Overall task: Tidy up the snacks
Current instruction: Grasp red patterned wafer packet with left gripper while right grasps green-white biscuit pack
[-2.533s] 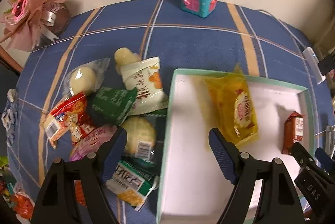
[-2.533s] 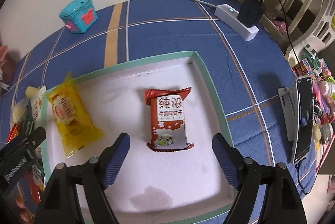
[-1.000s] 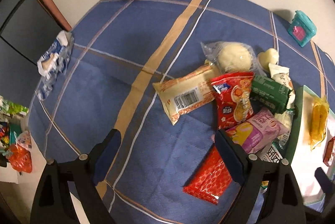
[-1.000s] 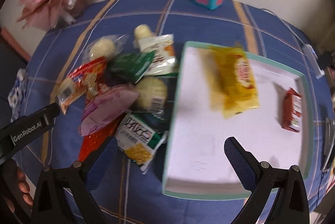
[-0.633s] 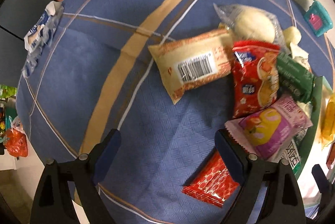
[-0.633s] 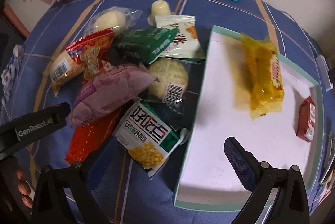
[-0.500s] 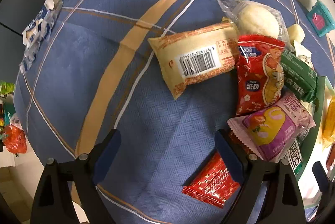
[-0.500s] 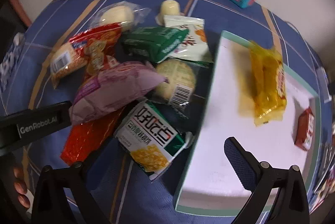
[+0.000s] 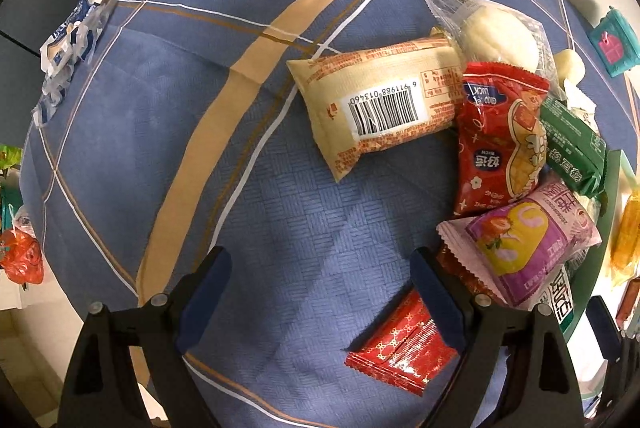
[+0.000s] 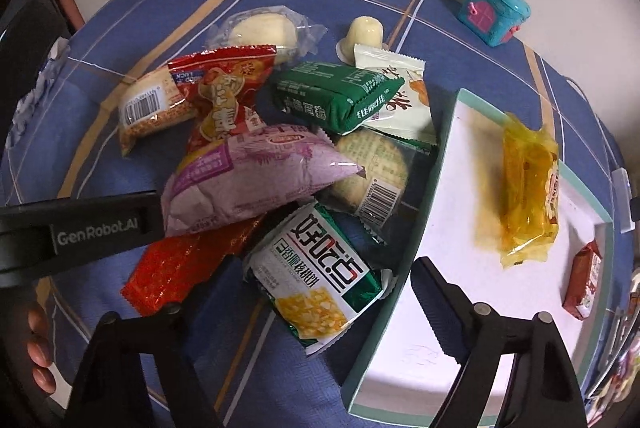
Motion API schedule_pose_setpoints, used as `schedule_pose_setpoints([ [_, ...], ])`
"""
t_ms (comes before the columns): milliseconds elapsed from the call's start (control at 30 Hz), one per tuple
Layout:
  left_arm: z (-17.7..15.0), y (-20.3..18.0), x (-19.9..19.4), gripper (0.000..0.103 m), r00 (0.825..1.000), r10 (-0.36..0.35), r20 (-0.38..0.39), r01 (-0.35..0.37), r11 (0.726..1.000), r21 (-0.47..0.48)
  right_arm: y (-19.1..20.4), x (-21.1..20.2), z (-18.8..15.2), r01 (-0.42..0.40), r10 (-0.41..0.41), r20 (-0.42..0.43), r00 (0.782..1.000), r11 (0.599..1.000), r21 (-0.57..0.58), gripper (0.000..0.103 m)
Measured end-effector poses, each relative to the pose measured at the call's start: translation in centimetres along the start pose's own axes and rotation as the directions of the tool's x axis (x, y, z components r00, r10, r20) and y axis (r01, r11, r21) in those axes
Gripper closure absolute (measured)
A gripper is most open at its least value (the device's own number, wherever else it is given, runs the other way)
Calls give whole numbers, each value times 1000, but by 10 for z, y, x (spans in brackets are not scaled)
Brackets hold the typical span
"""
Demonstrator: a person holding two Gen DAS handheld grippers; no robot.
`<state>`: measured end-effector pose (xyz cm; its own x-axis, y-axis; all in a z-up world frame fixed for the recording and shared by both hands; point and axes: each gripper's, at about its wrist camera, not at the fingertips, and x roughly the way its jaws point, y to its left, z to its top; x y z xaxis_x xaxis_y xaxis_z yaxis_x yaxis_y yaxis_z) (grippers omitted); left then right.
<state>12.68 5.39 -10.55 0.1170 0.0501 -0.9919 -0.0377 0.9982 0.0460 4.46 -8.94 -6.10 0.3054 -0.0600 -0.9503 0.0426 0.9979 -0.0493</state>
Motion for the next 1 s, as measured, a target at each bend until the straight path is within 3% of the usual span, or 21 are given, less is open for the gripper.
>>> schedule_pose_setpoints([
  [200,2,-3,1,12,1000,0,-2,0,1000,2,8,-16,5,-28,29,40,999,999,-32,21],
  [500,3,-6,-1,12,1000,10,-8,-10,1000,0,9,-1,-1,-50,50,-11,999,998,-32,24],
  [800,-3,-12,-1,12,1000,-7,-13,7,1000,14,1,-3,-14,-130,131,-42,991,991,13,34],
  [1000,-13,-19,-8,12,1000,-29,-9,29,999,35,-4,-5,-24,-126,127,-57,990,992,18,43],
])
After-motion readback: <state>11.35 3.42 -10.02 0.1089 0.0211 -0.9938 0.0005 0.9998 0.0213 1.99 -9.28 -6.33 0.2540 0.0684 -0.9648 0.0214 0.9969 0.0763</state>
